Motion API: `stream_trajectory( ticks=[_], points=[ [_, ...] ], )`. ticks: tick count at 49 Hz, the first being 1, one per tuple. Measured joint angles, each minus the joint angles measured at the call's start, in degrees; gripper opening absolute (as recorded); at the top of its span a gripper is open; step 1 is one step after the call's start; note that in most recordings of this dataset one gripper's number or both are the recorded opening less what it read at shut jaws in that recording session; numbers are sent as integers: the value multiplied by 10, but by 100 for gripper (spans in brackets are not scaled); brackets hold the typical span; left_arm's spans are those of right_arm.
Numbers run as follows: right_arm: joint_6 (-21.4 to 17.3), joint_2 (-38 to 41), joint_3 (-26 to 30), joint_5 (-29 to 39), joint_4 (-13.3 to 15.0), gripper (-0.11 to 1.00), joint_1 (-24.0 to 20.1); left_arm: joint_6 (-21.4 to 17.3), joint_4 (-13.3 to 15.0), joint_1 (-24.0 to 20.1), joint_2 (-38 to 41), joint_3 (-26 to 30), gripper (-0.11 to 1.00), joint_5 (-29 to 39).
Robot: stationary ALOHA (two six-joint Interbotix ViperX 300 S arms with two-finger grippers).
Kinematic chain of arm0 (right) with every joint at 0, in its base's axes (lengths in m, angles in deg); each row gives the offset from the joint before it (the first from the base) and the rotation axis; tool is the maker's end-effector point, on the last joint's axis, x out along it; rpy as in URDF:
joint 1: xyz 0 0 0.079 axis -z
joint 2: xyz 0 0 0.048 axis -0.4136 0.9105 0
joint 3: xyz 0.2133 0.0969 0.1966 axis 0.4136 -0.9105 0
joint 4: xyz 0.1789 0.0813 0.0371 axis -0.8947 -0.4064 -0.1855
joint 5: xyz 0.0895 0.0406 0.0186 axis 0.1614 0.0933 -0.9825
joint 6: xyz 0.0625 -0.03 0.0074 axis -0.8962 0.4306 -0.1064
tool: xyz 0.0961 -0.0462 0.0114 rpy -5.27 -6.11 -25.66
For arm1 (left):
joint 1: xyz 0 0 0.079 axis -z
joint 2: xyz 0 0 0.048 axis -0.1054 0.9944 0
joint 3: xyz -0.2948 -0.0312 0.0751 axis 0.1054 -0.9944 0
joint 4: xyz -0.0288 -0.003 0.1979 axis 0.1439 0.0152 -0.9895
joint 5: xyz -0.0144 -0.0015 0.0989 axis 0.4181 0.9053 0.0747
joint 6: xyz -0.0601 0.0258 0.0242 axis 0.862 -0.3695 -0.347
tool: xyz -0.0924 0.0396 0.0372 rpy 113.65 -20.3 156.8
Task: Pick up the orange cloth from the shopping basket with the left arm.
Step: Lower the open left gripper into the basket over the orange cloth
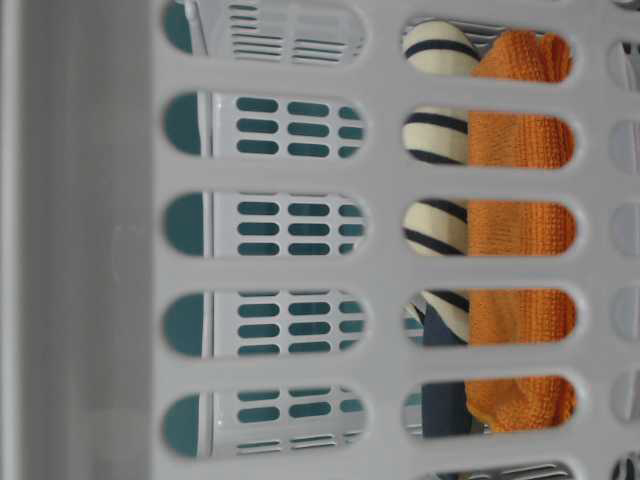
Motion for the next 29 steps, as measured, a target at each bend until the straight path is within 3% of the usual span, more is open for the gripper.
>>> stream_trajectory(
  ticks=[6, 16, 29],
  points=[
    [-9, -4, 1, 0, -3, 0, -6, 25, -16, 3, 0, 38, 0, 52],
    [-34, -22, 3, 0, -7, 0, -11, 57, -21, 15, 18, 165, 0, 253],
    [-42, -22, 3, 18, -8, 0, -11, 58, -21, 32, 137, 350, 0, 485]
  ],
)
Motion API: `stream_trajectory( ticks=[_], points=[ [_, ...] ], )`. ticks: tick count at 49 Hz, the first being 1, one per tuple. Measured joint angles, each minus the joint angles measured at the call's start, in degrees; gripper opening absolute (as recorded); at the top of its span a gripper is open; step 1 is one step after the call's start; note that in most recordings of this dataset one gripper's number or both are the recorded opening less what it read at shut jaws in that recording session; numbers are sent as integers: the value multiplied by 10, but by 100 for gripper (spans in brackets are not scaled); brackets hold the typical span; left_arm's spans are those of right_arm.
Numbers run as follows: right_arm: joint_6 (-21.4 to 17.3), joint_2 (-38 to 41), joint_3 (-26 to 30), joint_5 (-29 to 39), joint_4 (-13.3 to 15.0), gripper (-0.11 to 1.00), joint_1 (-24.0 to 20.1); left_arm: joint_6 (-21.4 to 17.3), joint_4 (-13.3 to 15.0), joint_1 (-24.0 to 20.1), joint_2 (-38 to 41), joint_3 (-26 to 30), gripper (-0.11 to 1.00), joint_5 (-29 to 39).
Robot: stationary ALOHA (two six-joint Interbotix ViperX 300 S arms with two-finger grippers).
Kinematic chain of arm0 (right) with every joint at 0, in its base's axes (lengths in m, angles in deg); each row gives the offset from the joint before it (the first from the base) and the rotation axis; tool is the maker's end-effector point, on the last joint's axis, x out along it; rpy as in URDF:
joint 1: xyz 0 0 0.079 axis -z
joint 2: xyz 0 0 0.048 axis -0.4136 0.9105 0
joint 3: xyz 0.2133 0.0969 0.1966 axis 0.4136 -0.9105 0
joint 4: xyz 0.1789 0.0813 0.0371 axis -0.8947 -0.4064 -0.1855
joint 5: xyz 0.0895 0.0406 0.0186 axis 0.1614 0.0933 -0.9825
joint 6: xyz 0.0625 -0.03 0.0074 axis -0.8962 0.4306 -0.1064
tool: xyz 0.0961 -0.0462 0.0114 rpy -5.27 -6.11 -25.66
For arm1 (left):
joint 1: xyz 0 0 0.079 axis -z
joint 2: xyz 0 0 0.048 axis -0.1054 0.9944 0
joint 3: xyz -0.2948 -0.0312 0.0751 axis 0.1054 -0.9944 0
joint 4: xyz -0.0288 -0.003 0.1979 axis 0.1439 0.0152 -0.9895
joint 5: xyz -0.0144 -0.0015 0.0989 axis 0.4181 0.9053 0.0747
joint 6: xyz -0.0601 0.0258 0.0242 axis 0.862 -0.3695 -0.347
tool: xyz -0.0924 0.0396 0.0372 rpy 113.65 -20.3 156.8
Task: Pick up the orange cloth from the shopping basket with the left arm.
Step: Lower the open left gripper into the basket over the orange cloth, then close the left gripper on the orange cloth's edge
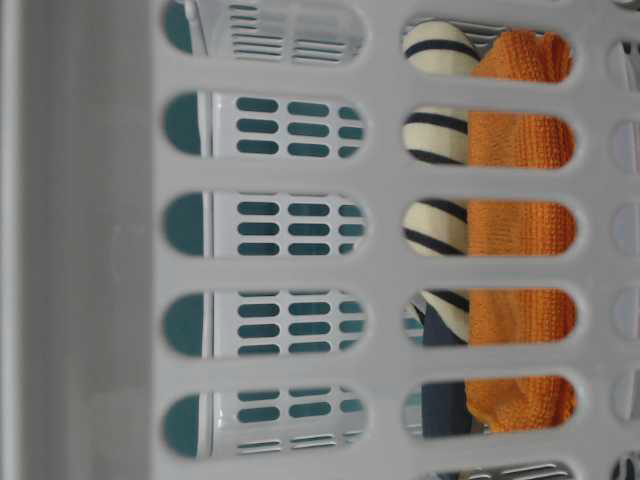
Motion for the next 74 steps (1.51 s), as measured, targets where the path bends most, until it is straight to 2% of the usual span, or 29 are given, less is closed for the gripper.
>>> stream_trajectory(
  ticks=[7, 23, 30, 39, 43, 51, 56, 59, 74],
  points=[
    [0, 0, 0, 4, -1, 0, 0, 0, -1, 4, 95, 86, 0, 91],
    [-1, 0, 0, 4, -1, 0, 0, -7, -1, 17, 285, 250, 0, 236],
    [-1, -1, 0, 4, -2, 0, 0, -6, -1, 23, 346, 297, 0, 269],
    [-1, -1, 0, 4, -2, 0, 0, 4, -1, 33, 410, 318, 1, 274],
    [-1, -1, 0, 4, -2, 0, 0, 4, -1, 33, 431, 325, 16, 274],
    [-1, 0, 0, 4, -2, 0, 0, 5, -1, 34, 458, 340, 66, 273],
    [-1, -1, -1, 5, -2, 0, 0, 4, -1, 35, 474, 349, 87, 273],
    [-1, -1, 0, 9, -2, 0, 0, 4, -1, 36, 485, 349, 90, 272],
    [-1, -1, -3, 11, -2, 0, 0, 5, -1, 36, 544, 336, 90, 221]
  ],
)
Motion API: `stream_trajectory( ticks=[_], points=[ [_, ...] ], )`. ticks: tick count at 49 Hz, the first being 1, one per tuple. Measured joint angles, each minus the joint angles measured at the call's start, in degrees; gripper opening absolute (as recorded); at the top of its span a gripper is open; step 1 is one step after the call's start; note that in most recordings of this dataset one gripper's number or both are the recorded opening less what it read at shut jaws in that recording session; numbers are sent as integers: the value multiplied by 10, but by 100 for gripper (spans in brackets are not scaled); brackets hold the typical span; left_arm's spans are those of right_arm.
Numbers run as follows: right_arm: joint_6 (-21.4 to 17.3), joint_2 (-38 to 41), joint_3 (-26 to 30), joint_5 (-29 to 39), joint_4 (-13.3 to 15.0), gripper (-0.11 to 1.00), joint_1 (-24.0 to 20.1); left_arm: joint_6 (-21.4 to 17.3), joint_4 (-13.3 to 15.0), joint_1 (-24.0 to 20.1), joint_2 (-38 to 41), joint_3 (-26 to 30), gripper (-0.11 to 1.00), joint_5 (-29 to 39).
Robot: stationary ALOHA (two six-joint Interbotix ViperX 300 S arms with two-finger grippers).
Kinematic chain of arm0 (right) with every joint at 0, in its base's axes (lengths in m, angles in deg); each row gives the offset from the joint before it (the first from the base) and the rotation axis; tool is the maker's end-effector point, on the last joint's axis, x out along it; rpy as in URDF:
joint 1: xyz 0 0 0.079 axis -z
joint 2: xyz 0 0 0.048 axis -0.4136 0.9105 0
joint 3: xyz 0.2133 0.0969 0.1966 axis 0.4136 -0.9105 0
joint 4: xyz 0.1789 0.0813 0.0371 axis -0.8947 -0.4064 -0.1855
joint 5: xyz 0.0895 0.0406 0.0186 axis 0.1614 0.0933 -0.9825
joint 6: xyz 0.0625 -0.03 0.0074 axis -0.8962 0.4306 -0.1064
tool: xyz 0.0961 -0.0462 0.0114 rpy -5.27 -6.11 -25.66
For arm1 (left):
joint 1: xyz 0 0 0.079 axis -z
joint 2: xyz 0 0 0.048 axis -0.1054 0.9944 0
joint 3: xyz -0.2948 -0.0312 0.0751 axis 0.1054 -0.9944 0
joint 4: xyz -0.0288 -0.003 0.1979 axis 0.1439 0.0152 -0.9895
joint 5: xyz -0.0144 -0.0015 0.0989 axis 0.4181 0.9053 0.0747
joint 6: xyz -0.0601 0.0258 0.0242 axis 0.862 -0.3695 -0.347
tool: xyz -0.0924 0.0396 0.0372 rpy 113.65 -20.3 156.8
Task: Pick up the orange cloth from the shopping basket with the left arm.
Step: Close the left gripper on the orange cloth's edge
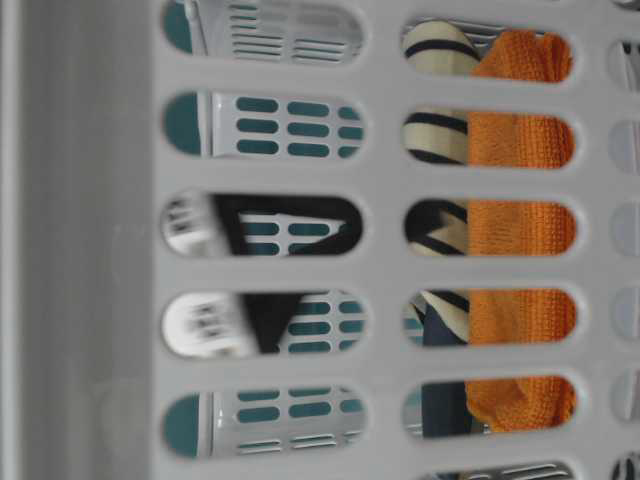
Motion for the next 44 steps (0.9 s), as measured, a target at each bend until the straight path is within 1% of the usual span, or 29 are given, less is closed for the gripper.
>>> stream_trajectory(
  ticks=[12, 22, 33, 36, 38, 40, 44],
  points=[
    [0, 0, -3, 0, 0, 0, 0, 0, 0, -1, 10, -48, 90, -39],
    [0, -1, -6, 0, -1, 0, -1, 0, 0, 0, 4, -88, 90, -97],
    [0, -1, -7, 0, 0, 0, -1, -2, 0, 2, 1, -97, 88, -110],
    [0, -1, -7, 0, 0, 0, 0, -2, 0, 3, 1, -98, 83, -109],
    [0, -1, -7, 0, -1, 0, 0, -3, 0, 3, 1, -100, 76, -110],
    [1, -1, -7, 0, 0, 0, 0, -3, 0, 3, 1, -101, 68, -110],
    [0, -1, -7, 0, 0, 0, 0, -2, 0, 4, 1, -102, 47, -109]
  ],
)
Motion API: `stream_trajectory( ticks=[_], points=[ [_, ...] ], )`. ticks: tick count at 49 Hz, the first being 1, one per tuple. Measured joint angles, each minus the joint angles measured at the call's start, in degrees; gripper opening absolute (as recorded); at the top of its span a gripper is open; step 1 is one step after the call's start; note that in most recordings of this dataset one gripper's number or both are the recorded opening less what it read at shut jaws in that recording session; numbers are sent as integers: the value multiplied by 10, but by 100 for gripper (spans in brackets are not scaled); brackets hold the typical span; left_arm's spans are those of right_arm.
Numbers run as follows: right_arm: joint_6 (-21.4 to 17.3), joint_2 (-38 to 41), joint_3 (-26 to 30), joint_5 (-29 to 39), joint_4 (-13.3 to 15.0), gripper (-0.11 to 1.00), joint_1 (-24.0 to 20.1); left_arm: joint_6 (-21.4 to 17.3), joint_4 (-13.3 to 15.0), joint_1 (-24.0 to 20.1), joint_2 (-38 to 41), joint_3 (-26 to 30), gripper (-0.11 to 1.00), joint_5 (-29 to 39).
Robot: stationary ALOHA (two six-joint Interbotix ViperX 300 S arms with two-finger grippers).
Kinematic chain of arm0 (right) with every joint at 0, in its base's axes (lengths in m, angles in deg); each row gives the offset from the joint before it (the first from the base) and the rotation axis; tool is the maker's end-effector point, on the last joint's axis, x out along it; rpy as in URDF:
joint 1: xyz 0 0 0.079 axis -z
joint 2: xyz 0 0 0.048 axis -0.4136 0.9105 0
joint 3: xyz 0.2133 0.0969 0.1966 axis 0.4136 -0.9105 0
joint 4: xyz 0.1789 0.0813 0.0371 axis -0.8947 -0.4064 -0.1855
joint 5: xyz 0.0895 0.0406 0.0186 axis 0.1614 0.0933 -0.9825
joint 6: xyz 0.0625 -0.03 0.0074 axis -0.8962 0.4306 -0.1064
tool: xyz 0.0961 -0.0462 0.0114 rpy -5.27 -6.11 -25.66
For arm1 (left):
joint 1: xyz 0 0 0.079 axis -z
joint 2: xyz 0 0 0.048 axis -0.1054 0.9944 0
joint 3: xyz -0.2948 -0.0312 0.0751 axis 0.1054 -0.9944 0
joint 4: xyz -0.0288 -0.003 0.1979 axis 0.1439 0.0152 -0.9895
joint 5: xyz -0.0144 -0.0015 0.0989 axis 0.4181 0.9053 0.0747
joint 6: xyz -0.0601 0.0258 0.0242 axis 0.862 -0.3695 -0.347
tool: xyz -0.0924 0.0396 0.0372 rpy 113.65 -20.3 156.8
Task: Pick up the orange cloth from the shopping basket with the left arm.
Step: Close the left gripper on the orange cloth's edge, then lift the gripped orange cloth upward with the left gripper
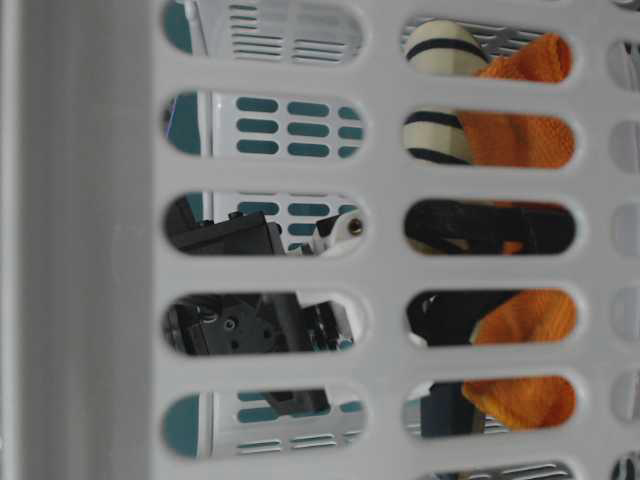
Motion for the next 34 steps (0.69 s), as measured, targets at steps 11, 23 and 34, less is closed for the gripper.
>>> stream_trajectory(
  ticks=[11, 23, 34],
  points=[
    [0, 0, -1, 0, 0, 0, 0, -7, 0, 1, -2, 8, 17, 14],
    [0, 0, -1, 0, -1, 0, 0, -13, 0, -3, -27, 46, 17, 83],
    [0, 0, -4, 0, 0, 0, 0, -18, 0, -5, -46, 116, 17, 168]
  ],
)
